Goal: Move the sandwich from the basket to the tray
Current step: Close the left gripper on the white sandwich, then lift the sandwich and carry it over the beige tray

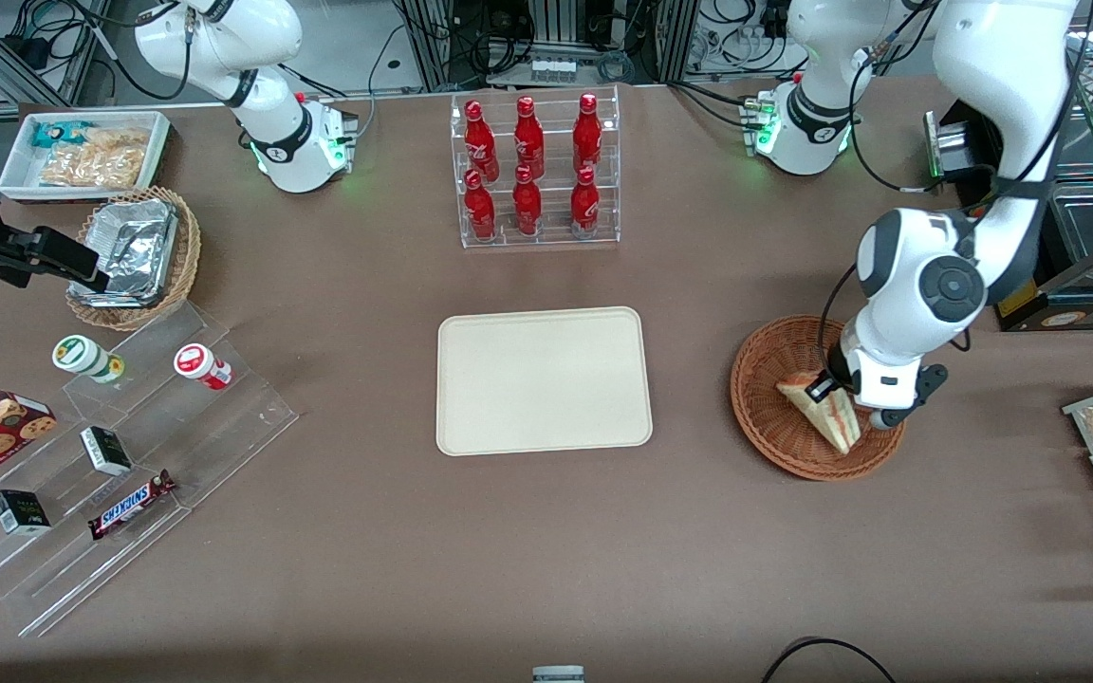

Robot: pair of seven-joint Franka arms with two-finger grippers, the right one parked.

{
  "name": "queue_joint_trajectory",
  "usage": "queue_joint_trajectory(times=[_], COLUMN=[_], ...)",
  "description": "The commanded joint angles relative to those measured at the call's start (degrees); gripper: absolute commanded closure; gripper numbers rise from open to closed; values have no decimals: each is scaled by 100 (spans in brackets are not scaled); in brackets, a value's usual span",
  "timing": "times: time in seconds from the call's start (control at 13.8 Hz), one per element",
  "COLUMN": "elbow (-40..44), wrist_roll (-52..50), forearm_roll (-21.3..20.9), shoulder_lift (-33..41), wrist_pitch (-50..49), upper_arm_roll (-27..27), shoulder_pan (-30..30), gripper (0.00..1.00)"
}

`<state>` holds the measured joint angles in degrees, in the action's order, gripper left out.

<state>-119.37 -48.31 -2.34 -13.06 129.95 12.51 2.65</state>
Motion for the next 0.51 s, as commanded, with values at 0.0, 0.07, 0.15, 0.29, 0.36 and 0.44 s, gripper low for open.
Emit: queue_joint_trajectory(times=[0.0, 0.07, 0.15, 0.29, 0.36, 0.44], elbow=[1052, 1535, 1949, 2601, 2734, 2761], wrist_roll=[120, 103, 138, 59, -11, -11], forearm_roll=[-82, -74, -30, 128, 285, 435], shoulder_lift=[287, 217, 103, -248, -371, -451], wrist_pitch=[-1677, -2214, -2576, -2947, -2958, -2905], upper_arm_roll=[75, 128, 146, 225, 225, 225], shoulder_pan=[-97, -281, -457, -1000, -1299, -1580], gripper=[94, 94, 94, 94, 94, 94])
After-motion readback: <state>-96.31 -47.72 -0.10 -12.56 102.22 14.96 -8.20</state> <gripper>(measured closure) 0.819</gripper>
